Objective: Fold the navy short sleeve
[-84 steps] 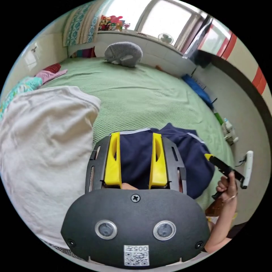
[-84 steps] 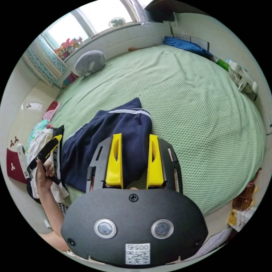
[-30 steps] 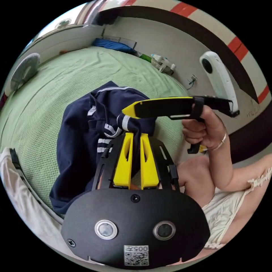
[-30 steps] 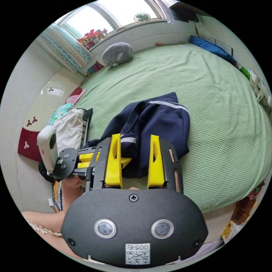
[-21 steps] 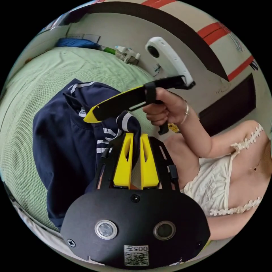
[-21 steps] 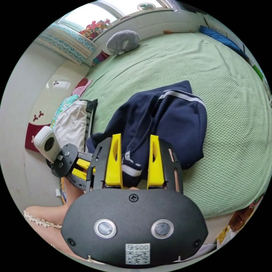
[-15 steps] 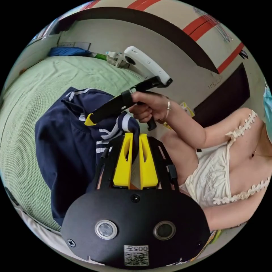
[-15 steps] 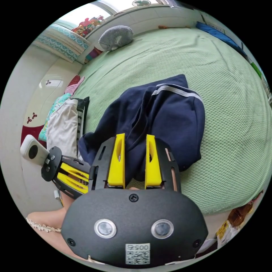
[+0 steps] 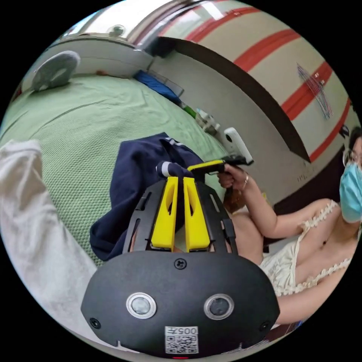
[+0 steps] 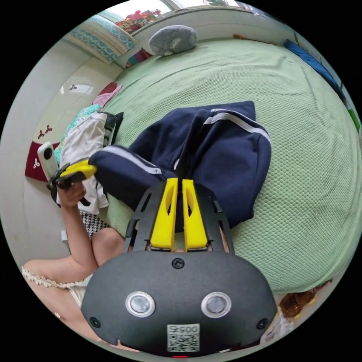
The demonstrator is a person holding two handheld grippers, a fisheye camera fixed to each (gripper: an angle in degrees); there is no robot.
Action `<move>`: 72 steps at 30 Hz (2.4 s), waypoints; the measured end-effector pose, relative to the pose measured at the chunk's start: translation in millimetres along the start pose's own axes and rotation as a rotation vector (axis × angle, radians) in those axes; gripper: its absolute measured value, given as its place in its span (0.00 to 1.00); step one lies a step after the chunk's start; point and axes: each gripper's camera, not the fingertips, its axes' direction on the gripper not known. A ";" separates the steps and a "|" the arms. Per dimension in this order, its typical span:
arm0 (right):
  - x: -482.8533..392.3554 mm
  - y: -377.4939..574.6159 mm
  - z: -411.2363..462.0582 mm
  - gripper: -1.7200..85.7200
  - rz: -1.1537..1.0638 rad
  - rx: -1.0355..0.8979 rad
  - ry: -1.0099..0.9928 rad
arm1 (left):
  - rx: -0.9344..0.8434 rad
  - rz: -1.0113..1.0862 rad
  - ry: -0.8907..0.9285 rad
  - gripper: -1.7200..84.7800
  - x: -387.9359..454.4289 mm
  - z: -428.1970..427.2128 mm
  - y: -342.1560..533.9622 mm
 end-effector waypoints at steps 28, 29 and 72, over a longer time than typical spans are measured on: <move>-59.1 39.0 -24.7 0.01 -0.166 -0.222 0.226 | -0.040 -0.229 -0.341 0.11 -71.9 32.5 -19.8; -57.3 39.7 -26.1 0.01 -0.157 -0.228 0.223 | -0.046 -0.222 -0.340 0.11 -71.6 33.4 -20.7; -33.7 105.3 -154.3 0.00 0.484 0.386 0.670 | 0.242 -0.509 -0.715 0.07 -30.6 -75.7 39.4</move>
